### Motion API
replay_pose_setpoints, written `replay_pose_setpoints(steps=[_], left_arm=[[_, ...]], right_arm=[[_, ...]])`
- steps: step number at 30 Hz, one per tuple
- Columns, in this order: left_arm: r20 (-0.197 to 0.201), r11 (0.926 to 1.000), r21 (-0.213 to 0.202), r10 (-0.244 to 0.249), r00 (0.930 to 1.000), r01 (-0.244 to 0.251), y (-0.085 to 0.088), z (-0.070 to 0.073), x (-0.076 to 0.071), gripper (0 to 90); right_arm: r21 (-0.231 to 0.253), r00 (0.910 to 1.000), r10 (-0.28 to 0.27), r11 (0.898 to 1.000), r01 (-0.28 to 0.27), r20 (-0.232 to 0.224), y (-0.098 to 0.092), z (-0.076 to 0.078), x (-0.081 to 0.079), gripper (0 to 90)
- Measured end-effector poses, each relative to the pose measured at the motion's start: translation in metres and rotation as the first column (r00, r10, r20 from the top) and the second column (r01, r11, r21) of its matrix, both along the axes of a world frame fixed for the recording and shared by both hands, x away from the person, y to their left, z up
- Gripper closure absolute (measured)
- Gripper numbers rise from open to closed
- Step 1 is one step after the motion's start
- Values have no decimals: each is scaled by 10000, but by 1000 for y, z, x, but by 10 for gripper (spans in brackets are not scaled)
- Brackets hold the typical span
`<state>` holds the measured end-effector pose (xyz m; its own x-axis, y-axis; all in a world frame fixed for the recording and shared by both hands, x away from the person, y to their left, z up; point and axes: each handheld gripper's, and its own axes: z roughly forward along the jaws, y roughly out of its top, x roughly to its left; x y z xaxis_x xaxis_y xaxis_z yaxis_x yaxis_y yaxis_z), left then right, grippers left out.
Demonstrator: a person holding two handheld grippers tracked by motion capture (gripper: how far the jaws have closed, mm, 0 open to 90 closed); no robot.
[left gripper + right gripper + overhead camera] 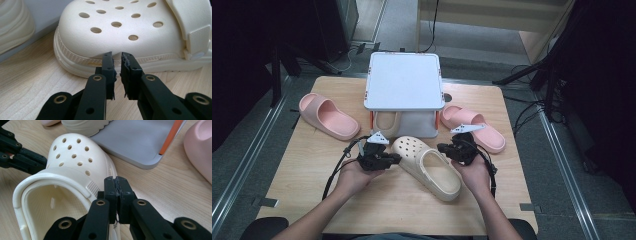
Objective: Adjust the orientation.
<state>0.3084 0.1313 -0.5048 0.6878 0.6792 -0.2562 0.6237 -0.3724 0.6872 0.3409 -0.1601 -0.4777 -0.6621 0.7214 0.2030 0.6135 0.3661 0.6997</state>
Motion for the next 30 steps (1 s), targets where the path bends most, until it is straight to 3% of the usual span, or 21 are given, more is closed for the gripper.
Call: replay_pose_setpoints(steps=[17, 30], left_arm=[[-80, 9999, 75, -74, 9999, 75, -2, 1, 18, 801], [-146, 10000, 94, 34, 9999, -32, -9, 3, 34, 814]], right_arm=[[67, 9999, -120, 9999, 120, -34, 2, -1, -27, 885], [409, 9994, -329, 9986, 332, -95, 7, -5, -46, 867]])
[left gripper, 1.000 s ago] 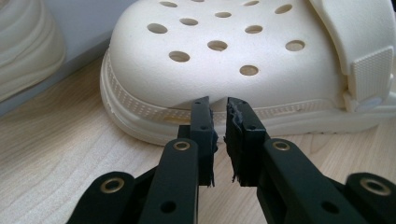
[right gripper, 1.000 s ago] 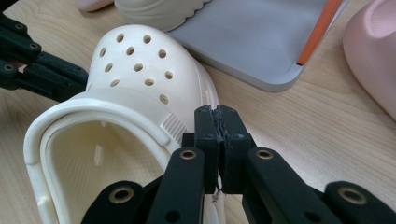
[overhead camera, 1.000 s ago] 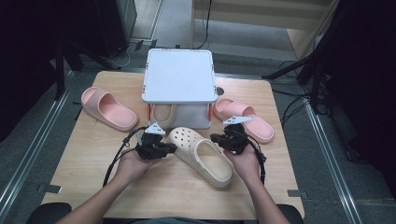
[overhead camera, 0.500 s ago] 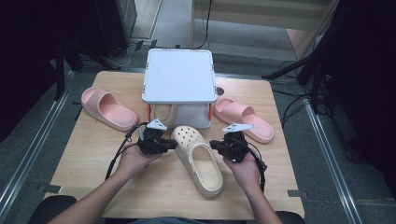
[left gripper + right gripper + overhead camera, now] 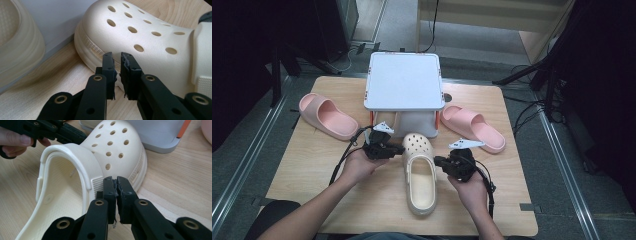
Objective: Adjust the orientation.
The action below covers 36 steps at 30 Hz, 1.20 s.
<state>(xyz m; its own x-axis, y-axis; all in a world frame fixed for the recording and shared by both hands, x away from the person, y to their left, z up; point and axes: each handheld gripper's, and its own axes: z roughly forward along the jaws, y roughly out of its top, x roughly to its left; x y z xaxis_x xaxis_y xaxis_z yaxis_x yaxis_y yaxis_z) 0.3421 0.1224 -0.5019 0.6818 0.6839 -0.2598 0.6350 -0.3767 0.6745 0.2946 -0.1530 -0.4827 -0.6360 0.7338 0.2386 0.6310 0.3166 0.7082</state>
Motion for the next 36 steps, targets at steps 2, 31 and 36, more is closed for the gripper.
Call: replay_pose_setpoints(steps=[2, 31, 36], left_arm=[[2, 10000, 72, -38, 10000, 38, -1, 1, 1, 813], [544, 9971, -427, -609, 9967, 632, 27, 82, -1, 729], [637, 9987, -345, -361, 9973, 384, 35, 91, 6, 783]], right_arm=[[51, 10000, -89, 9999, 89, 22, 1, -1, -2, 867], [262, 9971, -262, 9994, 244, 716, -2, 22, -49, 584], [212, 9984, -260, 9995, 249, 511, 1, 16, -48, 562]])
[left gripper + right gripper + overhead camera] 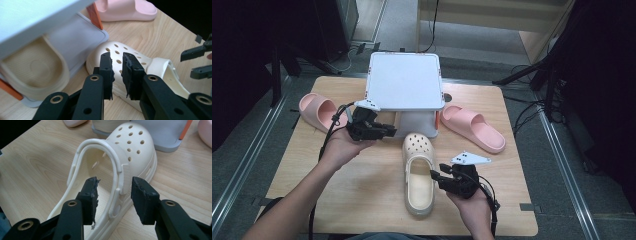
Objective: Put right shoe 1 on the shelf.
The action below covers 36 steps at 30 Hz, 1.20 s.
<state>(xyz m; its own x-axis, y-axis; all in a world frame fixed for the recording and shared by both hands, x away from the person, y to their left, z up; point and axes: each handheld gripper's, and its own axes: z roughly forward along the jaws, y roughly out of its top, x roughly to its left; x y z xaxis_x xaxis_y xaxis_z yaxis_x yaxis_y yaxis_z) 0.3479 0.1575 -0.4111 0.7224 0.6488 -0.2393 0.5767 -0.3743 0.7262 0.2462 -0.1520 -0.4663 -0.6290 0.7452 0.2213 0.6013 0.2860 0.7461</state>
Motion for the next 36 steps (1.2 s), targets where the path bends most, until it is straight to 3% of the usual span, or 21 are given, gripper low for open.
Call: replay_pose_setpoints(steps=[12, 18, 24, 30, 36], left_arm=[[207, 9998, -118, 158, 9997, -156, 12, 29, 20, 784], [248, 9987, -237, 456, 9987, -450, 22, 42, 39, 811], [284, 9973, -94, 728, 9969, -726, 31, 41, 52, 822], [249, 9951, 59, 989, 9948, -990, 39, 33, 58, 819], [317, 9953, 138, 952, 9950, -957, 44, 30, 59, 813]], right_arm=[[-99, 9995, -188, 9998, 186, -239, 1, -8, 6, 531], [-184, 9989, -348, 9992, 343, -307, 3, -14, 10, 505], [-310, 9981, -390, 9988, 376, -481, 8, -20, 13, 504], [-540, 9977, -351, 9980, 320, -572, 13, -26, 19, 504], [-648, 9962, -526, 9967, 481, -693, 18, -33, 25, 513]])
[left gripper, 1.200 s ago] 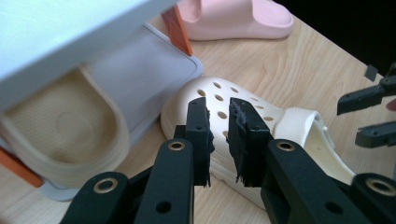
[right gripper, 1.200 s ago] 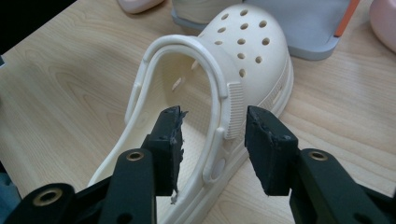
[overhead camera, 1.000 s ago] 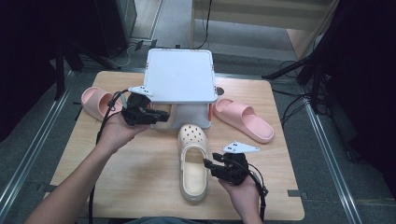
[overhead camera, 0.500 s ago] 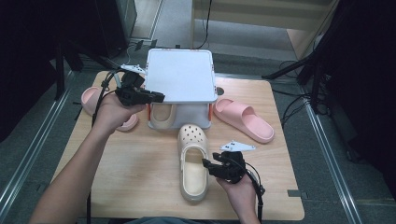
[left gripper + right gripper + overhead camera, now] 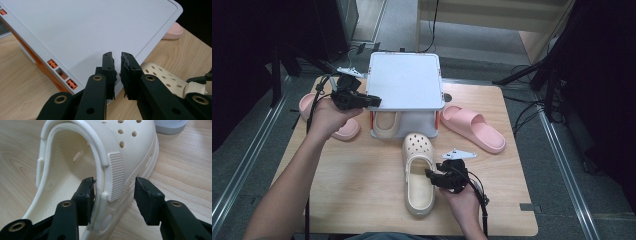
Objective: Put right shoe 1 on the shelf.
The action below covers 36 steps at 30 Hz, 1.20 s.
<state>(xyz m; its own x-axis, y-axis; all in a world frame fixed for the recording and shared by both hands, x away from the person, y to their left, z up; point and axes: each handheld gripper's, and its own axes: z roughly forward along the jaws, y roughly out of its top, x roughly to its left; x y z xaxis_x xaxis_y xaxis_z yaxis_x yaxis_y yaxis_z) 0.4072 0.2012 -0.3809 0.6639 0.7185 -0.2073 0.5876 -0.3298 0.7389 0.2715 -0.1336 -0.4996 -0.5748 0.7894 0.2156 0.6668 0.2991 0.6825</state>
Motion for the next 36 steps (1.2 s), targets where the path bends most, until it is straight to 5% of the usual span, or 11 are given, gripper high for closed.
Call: replay_pose_setpoints(steps=[7, 12, 17, 25, 36], left_arm=[[94, 10000, 44, -7, 10000, 7, -1, -1, 0, 812], [147, 10000, 61, -7, 9999, 6, -1, -1, -1, 811], [157, 10000, 63, -47, 9999, 46, 0, -1, -1, 811], [248, 9999, 141, -28, 9997, 24, -1, -1, -2, 808], [262, 9999, 123, -22, 9997, 19, -1, -1, -2, 807]], right_arm=[[-169, 9996, -220, 9996, 223, 151, 7, -4, 2, 551], [42, 9967, -759, 9971, 758, 280, 8, -2, 3, 691], [172, 9940, -1061, 9943, 1056, 279, 7, 1, 8, 737], [755, 9912, -1322, 9884, 1318, 6, 0, 17, 22, 772], [798, 9838, -1662, 9838, 1608, 665, 0, 44, 52, 771]])
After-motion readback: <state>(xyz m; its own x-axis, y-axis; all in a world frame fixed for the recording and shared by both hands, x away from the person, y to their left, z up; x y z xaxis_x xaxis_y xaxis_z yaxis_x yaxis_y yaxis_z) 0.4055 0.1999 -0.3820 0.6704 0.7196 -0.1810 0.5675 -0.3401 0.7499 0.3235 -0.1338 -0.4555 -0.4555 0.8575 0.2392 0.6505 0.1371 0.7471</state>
